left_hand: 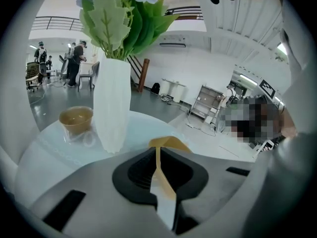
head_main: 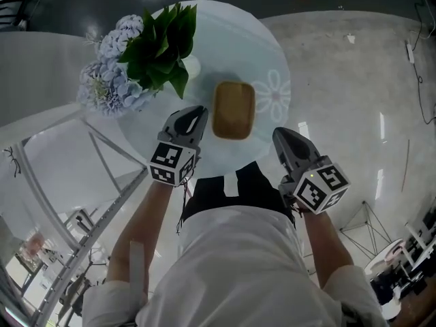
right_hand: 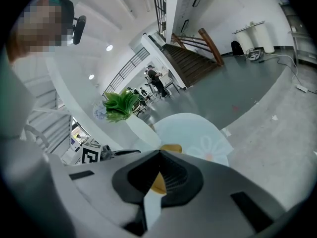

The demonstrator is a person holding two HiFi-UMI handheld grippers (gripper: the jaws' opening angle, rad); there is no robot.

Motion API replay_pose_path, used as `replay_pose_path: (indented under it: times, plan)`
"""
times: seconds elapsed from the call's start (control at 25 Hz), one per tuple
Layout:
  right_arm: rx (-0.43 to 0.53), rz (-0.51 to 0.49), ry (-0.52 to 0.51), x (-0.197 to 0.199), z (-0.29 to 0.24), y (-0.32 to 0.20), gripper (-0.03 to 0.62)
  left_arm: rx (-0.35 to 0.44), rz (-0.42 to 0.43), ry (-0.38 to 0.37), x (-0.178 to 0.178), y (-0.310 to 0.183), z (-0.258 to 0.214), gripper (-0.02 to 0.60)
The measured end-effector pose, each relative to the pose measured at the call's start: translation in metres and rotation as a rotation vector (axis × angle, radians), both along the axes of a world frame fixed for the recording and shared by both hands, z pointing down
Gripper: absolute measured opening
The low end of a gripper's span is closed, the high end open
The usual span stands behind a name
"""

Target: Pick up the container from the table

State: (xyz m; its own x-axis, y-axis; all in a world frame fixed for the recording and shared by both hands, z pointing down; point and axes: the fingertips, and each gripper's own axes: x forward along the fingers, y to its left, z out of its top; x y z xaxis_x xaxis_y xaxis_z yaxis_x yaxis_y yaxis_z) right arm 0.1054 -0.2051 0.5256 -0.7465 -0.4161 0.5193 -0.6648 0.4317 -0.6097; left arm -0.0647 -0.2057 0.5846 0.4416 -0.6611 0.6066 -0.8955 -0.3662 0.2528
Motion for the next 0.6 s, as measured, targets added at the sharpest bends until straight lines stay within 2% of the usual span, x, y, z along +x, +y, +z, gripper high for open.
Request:
replay_pose_path:
  times: [0.24,0.6]
  plan:
    - [-0.022,-0.016,0.007,0.002,0.015,-0.004,0.021,-0.034,-0.011,-0.003,0.001,-0.002,0.020,0.048]
    - [-0.067,-0.029,0.013,0.008,0.033,0.003,0.021,-0.104,-0.022,0.013,0.015,0.000,0.049,0.114]
